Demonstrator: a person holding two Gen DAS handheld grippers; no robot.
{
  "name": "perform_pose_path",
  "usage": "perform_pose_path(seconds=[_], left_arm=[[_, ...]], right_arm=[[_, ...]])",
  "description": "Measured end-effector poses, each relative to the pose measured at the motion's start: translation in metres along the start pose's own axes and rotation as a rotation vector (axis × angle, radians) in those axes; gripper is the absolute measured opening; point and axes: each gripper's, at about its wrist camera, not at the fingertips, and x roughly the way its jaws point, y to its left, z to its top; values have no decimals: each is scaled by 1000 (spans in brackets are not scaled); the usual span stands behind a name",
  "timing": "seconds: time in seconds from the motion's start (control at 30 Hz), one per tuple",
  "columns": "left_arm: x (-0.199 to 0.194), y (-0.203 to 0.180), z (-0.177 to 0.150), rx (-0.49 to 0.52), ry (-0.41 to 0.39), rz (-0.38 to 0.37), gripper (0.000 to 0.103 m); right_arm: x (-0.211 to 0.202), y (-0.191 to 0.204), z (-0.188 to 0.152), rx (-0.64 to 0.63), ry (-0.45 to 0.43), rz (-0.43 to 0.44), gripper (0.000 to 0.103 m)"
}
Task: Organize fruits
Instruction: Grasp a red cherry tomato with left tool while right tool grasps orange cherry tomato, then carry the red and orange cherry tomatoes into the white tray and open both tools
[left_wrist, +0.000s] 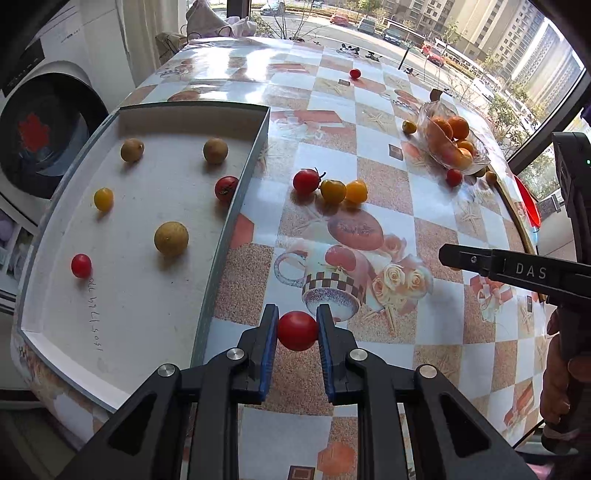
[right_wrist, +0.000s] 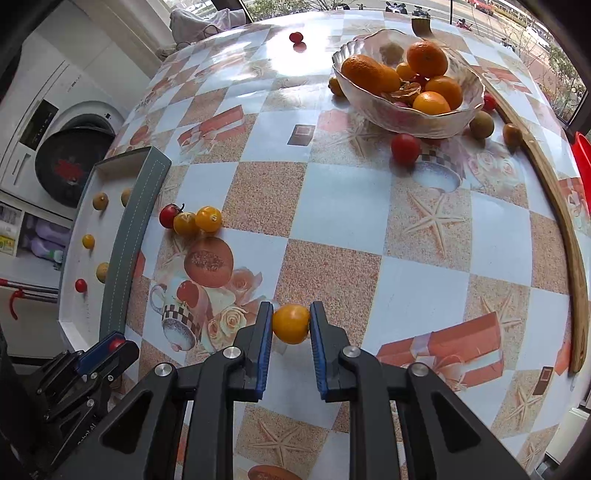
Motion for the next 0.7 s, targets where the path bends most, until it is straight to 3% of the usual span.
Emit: perform_pose_path(seconds=[0.37, 0.7], left_arm=[[-36, 64, 16, -3, -51, -20, 23], [-45, 166, 15, -85, -53, 83, 23]], right_arm=[[1, 77, 9, 3, -21, 33, 22], [32, 186, 27, -100, 3, 91, 22]])
